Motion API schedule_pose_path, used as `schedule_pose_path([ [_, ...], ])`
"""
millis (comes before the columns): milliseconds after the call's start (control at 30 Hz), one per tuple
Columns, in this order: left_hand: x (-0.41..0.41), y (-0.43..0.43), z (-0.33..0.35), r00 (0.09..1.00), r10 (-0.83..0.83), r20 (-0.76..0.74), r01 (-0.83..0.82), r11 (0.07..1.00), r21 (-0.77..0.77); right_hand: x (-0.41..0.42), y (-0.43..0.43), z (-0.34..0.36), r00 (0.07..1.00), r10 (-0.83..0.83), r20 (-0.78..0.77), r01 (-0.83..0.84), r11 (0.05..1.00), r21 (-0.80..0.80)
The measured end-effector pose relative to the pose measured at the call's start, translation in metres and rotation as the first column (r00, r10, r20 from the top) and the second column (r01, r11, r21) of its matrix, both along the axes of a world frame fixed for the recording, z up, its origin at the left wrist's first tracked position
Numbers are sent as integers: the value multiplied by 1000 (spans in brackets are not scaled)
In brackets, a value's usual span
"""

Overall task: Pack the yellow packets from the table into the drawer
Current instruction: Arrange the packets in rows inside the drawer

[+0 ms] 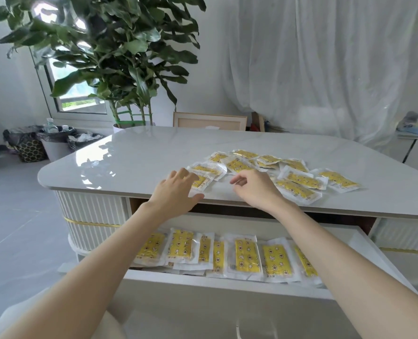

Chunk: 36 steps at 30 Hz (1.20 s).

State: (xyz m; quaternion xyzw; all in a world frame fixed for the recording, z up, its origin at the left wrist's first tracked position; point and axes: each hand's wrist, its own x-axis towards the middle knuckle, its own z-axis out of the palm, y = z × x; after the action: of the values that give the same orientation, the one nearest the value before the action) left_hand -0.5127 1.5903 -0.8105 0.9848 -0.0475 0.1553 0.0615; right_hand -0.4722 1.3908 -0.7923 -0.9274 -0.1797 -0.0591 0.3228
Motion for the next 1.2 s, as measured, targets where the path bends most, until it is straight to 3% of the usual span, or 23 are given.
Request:
schedule_pose_path([
  [100, 9, 3, -11, 998, 17, -60, -13, 997, 70, 11, 14, -4, 999, 41, 7, -41, 999, 6],
  [267, 23, 11, -18, 981, 33, -191, -14, 995, 97, 38, 40, -17, 988, 142, -59, -149, 980, -133],
  [467, 27, 19, -11, 979, 7, -205, 5, 998, 60, 61, 52, -28, 990, 78, -117, -110, 949, -294],
  [567, 25, 24, -5, 975, 10, -224, -4, 1000, 30, 65, 56, -32, 996, 62, -71, -85, 919, -385],
  [667, 21, 29, -4, 977, 12, -214, -7, 1000, 22, 64, 56, -35, 996, 91, -24, -93, 921, -379],
  [900, 10, 31, -1, 991, 2, -133, -16, 995, -100, 46, 45, -30, 997, 41, 72, -24, 973, -230],
  [1100, 15, 35, -6, 993, 82, -90, -110, 918, -381, 32, 40, -17, 960, -33, 277, 129, 932, -338],
  [1200, 13, 33, -2, 981, 154, -120, -192, 863, -467, 38, 40, -14, 981, -56, 186, 110, 950, -293],
])
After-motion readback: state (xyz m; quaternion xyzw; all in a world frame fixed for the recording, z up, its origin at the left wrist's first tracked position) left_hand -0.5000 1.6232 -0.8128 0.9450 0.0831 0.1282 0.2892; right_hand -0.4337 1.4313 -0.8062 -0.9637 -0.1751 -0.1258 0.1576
